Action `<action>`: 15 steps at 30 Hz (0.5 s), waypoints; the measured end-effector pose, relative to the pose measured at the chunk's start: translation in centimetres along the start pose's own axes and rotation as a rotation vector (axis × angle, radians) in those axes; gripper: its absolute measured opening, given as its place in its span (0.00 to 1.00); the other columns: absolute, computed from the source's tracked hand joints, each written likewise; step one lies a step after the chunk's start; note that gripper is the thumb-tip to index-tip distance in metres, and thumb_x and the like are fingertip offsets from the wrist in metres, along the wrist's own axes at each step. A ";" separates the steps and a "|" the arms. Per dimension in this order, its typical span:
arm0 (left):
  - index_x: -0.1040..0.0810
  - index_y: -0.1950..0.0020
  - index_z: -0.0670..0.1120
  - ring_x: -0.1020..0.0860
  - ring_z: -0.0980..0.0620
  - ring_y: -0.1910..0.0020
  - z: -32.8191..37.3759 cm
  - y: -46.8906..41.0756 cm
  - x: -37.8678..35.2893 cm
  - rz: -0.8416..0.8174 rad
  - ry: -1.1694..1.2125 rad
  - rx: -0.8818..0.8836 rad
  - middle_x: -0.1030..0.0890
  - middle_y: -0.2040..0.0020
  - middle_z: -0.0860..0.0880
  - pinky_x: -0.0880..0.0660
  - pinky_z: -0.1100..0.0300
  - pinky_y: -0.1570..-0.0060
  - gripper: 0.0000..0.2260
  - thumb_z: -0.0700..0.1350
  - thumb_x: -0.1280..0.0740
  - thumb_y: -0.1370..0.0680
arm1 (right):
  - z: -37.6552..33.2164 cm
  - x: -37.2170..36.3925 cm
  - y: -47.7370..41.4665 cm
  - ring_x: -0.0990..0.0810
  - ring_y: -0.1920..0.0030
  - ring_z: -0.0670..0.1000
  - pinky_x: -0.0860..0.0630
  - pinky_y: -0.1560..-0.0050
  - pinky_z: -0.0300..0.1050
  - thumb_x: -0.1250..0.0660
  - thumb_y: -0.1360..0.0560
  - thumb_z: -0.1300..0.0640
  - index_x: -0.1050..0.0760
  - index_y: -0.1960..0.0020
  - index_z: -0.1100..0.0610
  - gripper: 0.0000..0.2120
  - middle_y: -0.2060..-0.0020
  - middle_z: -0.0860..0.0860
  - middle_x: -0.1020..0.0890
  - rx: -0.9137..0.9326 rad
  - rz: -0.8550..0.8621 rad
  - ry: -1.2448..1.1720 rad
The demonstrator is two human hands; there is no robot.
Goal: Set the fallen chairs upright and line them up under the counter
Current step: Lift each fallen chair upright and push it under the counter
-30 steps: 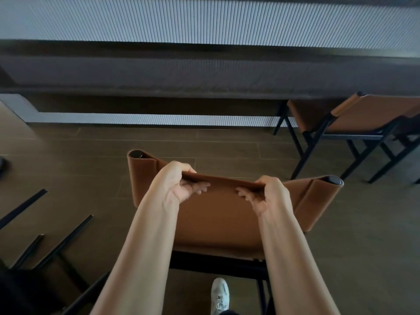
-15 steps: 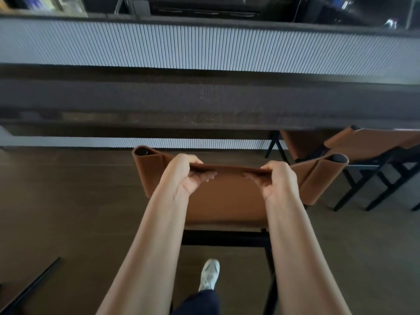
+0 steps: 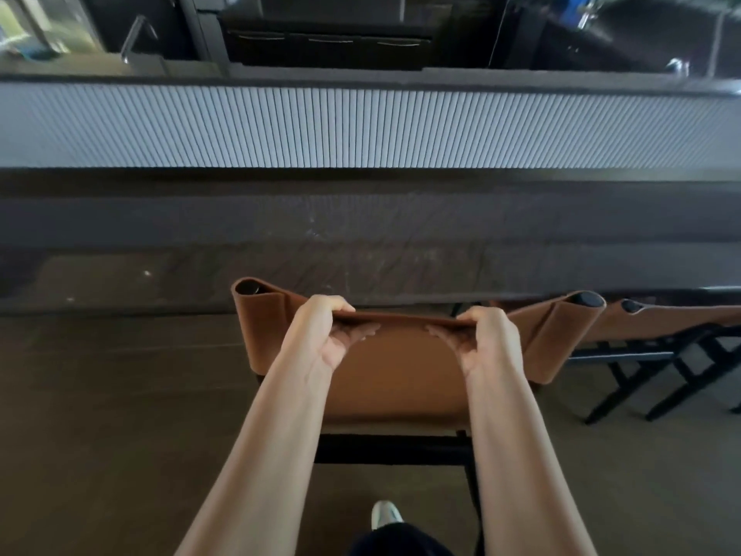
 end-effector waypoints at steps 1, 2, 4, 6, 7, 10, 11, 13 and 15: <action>0.30 0.57 0.34 0.26 0.31 0.59 0.4 -0.8 -0.8 0.002 0.010 -0.005 0.28 0.55 0.32 0.25 0.40 0.49 0.07 0.29 0.45 0.21 | -0.6 -0.6 -1.1 0.23 0.47 0.72 0.19 0.73 0.54 0.42 0.27 0.75 0.30 0.41 0.73 0.15 0.43 0.70 0.27 0.003 -0.003 0.002; 0.30 0.57 0.33 0.25 0.31 0.58 0.7 -1.6 -1.5 0.013 0.025 -0.004 0.28 0.55 0.32 0.25 0.40 0.49 0.06 0.29 0.45 0.22 | -1.2 -1.1 -2.2 0.23 0.48 0.71 0.19 0.72 0.55 0.42 0.28 0.76 0.30 0.42 0.72 0.14 0.43 0.69 0.27 0.001 -0.004 0.012; 0.29 0.56 0.33 0.25 0.29 0.52 1.5 -3.1 -3.2 0.015 0.041 -0.007 0.28 0.54 0.31 0.25 0.40 0.45 0.06 0.29 0.44 0.22 | -2.6 -2.5 -4.3 0.22 0.51 0.67 0.19 0.71 0.55 0.42 0.28 0.75 0.29 0.47 0.70 0.11 0.46 0.67 0.26 0.000 -0.033 0.020; 0.29 0.56 0.33 0.26 0.28 0.49 2.3 -4.5 -4.6 0.007 0.062 -0.028 0.28 0.53 0.31 0.24 0.40 0.46 0.06 0.29 0.44 0.23 | -3.8 -3.6 -6.0 0.23 0.55 0.64 0.19 0.71 0.54 0.42 0.29 0.76 0.29 0.52 0.68 0.09 0.51 0.63 0.27 0.007 -0.045 0.017; 0.29 0.57 0.33 0.26 0.28 0.49 2.5 -5.2 -5.1 0.009 0.069 -0.040 0.28 0.53 0.32 0.24 0.40 0.48 0.06 0.29 0.44 0.23 | -4.3 -4.1 -6.8 0.23 0.56 0.63 0.19 0.72 0.53 0.42 0.29 0.76 0.29 0.52 0.68 0.09 0.52 0.62 0.27 0.007 -0.050 0.021; 0.29 0.57 0.34 0.24 0.28 0.48 2.6 -7.0 -6.1 0.029 0.089 -0.069 0.28 0.53 0.33 0.22 0.40 0.53 0.05 0.29 0.43 0.24 | -5.2 -4.6 -8.9 0.23 0.62 0.60 0.21 0.74 0.49 0.41 0.30 0.76 0.28 0.52 0.68 0.09 0.57 0.60 0.27 0.001 -0.042 0.078; 0.28 0.57 0.34 0.24 0.29 0.50 2.4 -7.6 -6.4 0.034 0.104 -0.072 0.27 0.54 0.35 0.22 0.40 0.53 0.05 0.29 0.43 0.24 | -5.4 -4.6 -9.6 0.24 0.64 0.58 0.21 0.75 0.47 0.41 0.30 0.76 0.28 0.54 0.67 0.08 0.59 0.60 0.27 -0.007 -0.042 0.093; 0.28 0.57 0.35 0.24 0.30 0.51 1.7 -8.7 -6.5 0.057 0.144 -0.070 0.28 0.56 0.38 0.22 0.40 0.53 0.06 0.28 0.43 0.25 | -5.0 -4.3 -10.9 0.25 0.64 0.58 0.22 0.76 0.46 0.41 0.30 0.76 0.28 0.55 0.68 0.08 0.60 0.60 0.27 -0.028 -0.031 0.119; 0.28 0.56 0.36 0.24 0.30 0.48 0.5 -9.9 -6.3 0.083 0.173 -0.061 0.28 0.54 0.38 0.22 0.40 0.53 0.07 0.27 0.44 0.25 | -4.1 -3.5 -12.2 0.25 0.64 0.58 0.23 0.76 0.45 0.41 0.30 0.76 0.28 0.51 0.68 0.10 0.60 0.60 0.26 -0.069 0.004 0.148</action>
Point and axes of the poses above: each hand's wrist, its own y-axis away from the middle knuckle, its own x-axis out of the back of the hand, z = x × y, the point moved 8 cm from there along -y, towards the middle knuckle
